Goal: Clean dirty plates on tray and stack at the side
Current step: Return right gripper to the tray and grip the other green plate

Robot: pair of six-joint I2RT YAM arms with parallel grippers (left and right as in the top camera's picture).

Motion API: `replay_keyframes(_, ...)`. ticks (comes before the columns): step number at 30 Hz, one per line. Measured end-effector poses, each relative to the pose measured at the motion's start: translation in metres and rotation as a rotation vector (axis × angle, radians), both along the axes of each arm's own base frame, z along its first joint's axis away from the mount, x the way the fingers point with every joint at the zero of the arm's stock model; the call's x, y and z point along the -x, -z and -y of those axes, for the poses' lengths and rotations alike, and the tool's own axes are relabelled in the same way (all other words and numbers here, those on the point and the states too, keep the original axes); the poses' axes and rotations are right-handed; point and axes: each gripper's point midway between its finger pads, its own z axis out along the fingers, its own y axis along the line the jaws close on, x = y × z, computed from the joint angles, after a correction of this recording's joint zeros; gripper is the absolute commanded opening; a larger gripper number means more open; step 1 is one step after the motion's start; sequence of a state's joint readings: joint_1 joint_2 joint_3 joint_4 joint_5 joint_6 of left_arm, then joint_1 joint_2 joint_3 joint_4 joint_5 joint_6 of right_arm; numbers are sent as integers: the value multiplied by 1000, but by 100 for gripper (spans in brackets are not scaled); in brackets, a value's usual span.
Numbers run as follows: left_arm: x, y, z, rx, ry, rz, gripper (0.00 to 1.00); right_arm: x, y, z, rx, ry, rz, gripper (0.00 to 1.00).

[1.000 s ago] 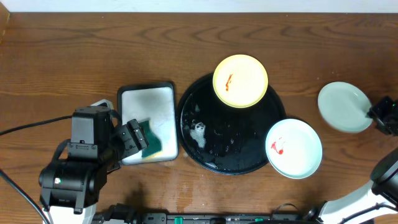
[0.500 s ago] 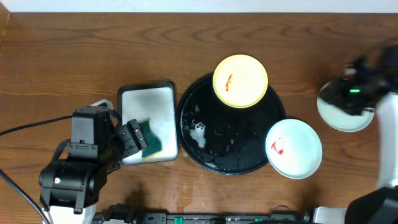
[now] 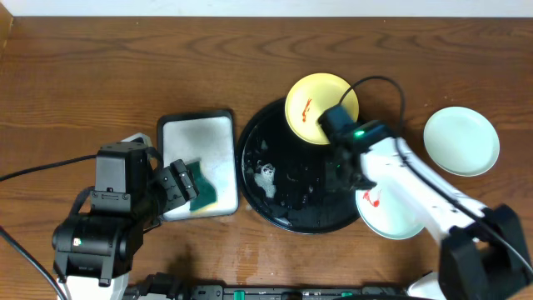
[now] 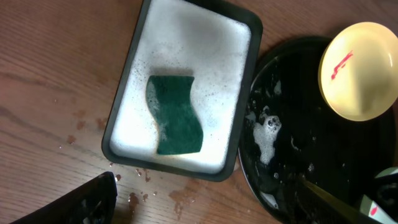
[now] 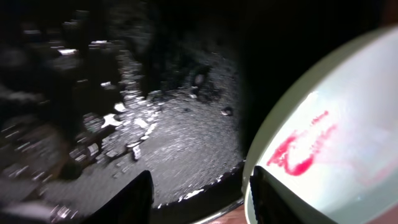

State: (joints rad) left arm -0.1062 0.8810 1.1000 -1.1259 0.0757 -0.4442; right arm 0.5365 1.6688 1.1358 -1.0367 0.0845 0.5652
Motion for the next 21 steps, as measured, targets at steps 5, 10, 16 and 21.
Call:
replay_keyframes(5, 0, 0, 0, 0, 0, 0, 86, -5, 6, 11, 115, 80, 50, 44)
replay_keyframes(10, 0, 0, 0, 0, 0, 0, 86, -9, 5, 18, 151, 124, 83, 39)
replay_keyframes(16, 0, 0, 0, 0, 0, 0, 86, -3, 22, 22, 149, 176, 90, 9)
replay_keyframes(21, 0, 0, 0, 0, 0, 0, 86, -6, 32, 7, 64, 179, 96, 1)
